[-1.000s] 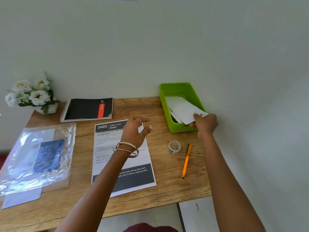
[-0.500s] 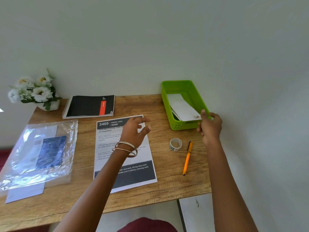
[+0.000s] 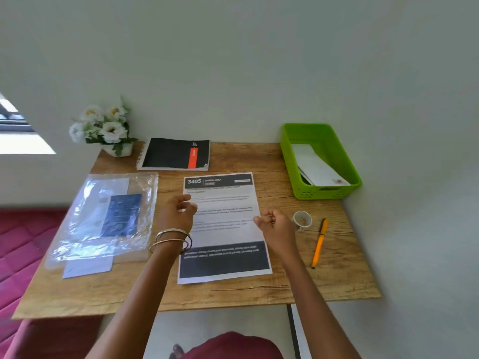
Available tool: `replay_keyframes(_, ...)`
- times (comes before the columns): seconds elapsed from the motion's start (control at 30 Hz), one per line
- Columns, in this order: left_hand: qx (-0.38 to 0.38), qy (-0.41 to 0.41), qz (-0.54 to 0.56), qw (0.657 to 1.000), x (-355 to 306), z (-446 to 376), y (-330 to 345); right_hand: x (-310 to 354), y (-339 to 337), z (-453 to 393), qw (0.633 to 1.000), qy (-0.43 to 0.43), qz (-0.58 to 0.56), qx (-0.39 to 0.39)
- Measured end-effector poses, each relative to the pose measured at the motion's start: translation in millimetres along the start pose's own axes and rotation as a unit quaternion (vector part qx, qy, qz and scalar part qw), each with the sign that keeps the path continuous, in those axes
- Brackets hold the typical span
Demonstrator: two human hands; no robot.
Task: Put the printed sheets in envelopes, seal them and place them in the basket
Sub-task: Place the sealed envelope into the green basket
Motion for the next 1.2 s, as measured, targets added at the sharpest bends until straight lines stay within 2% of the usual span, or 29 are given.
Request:
replay_keyframes(0.1, 0.012, -0.074, 0.003, 0.997, 19, 5, -8, -10, 20, -3, 0.985, 0.0, 0.17, -0.017)
replay_keyframes(0.17, 0.017, -0.099, 0.01, 0.995, 29, 10, -7, -9, 27, 0, 0.965, 0.033, 0.259, -0.038)
replay_keyframes(0.27, 0.007, -0.101, -0.012, 0.995, 37, 13, -2, -4, 32, 6, 0.951, 0.083, 0.294, -0.043)
replay_keyframes(0.37, 0.047, -0.115, 0.052, 0.991, 47, 11, 4, -5, 33, 8, 0.948, 0.134, 0.287, -0.021)
replay_keyframes(0.47, 0.064, -0.117, 0.078, 0.988, 46, 10, 2, -11, 28, 5, 0.963, 0.148, 0.223, -0.021)
replay_keyframes(0.53, 0.075, -0.121, 0.103, 0.984, 42, 12, 0, -14, 23, 3, 0.984, 0.153, 0.088, -0.039)
replay_keyframes(0.63, 0.095, -0.119, 0.109, 0.982, 44, 11, -2, -15, 12, 5, 0.978, 0.196, -0.063, -0.024)
replay_keyframes(0.67, 0.105, -0.1, 0.092, 0.985, 44, 11, -3, -15, 9, 5, 0.974, 0.21, -0.082, -0.017)
replay_keyframes(0.73, 0.148, 0.003, -0.012, 0.989, 41, 10, -10, -15, 3, 5, 0.963, 0.23, -0.142, 0.005)
replay_keyframes(0.77, 0.176, 0.076, -0.094, 0.977, 39, 9, -15, -13, 1, 5, 0.955, 0.238, -0.178, 0.02)
replay_keyframes(0.83, 0.242, 0.188, -0.224, 0.925, 41, 8, -25, -13, -2, 5, 0.945, 0.239, -0.222, 0.031)
replay_keyframes(0.9, 0.299, 0.233, -0.251, 0.891, 47, 8, -35, -16, -5, 3, 0.946, 0.236, -0.22, 0.018)
replay_keyframes(1.0, 0.325, 0.271, -0.276, 0.863, 57, 10, -44, -20, -7, 3, 0.945, 0.243, -0.218, 0.005)
replay_keyframes(1.07, 0.322, 0.272, -0.272, 0.865, 60, 10, -45, -22, -6, 3, 0.943, 0.24, -0.228, 0.02)
replay_keyframes(1.2, 0.249, 0.255, -0.227, 0.906, 62, 7, -36, -21, -2, 10, 0.93, 0.245, -0.268, 0.059)
Point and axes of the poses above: each hand's wrist, its own z-axis away from the middle knuckle, its own y-axis out of the palm, x = y × z, the point moved 2 cm from there along -z, towards the middle knuckle, and after that the axes turned 5 degrees about -z, right-handed, at the moved point
